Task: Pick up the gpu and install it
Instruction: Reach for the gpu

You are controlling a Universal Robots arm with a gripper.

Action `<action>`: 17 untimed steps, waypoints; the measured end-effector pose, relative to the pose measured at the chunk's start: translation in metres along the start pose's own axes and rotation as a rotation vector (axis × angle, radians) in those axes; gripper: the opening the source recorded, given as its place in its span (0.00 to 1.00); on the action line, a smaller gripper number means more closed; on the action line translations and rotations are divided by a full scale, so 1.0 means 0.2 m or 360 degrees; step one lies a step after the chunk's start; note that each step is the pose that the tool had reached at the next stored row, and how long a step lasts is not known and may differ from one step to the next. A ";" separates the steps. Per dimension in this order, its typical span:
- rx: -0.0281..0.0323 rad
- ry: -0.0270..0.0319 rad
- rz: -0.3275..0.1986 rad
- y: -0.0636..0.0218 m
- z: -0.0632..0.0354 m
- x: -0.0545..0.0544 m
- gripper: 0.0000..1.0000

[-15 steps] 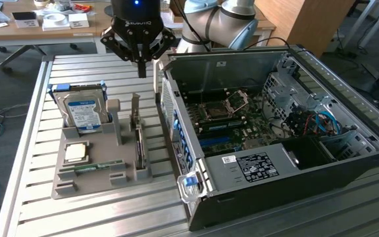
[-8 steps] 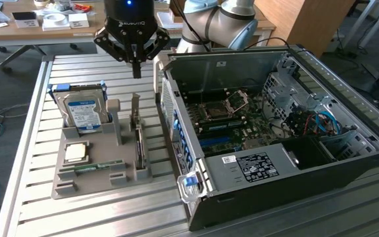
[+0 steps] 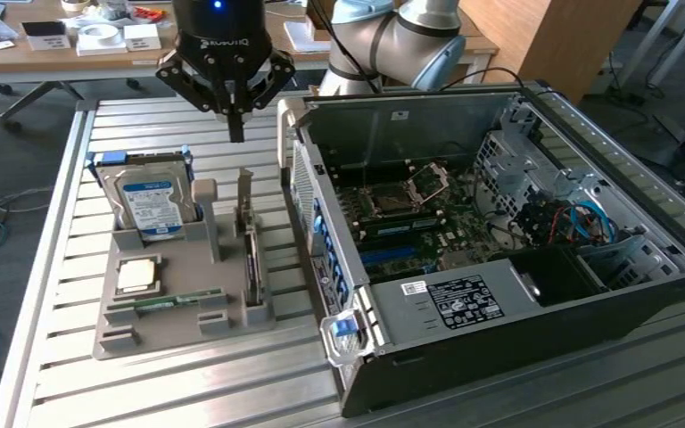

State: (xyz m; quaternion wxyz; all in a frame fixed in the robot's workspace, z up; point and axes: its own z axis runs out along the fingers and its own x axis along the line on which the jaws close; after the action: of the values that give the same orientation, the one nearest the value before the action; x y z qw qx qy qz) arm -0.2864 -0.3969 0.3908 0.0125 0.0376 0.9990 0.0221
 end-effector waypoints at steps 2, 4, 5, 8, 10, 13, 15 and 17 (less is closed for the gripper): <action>0.00000 0.00000 0.0000 0.000 0.000 0.00 0.11; 0.00001 0.00001 0.0000 0.000 0.000 0.00 0.11; 0.00002 0.00002 0.0000 0.000 0.000 0.00 0.11; 0.00001 0.00003 0.0000 -0.008 -0.001 0.00 0.11; 0.00001 0.00002 0.0000 -0.025 -0.001 0.00 0.11; 0.00001 0.00002 0.0000 -0.058 -0.003 0.00 0.11; 0.00001 0.00002 0.0000 -0.081 -0.004 -0.01 0.11; 0.00001 0.00001 0.0000 -0.102 -0.005 -0.01 0.11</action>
State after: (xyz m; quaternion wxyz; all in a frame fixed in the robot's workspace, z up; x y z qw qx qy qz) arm -0.2865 -0.4174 0.3908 0.0125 0.0375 0.9990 0.0221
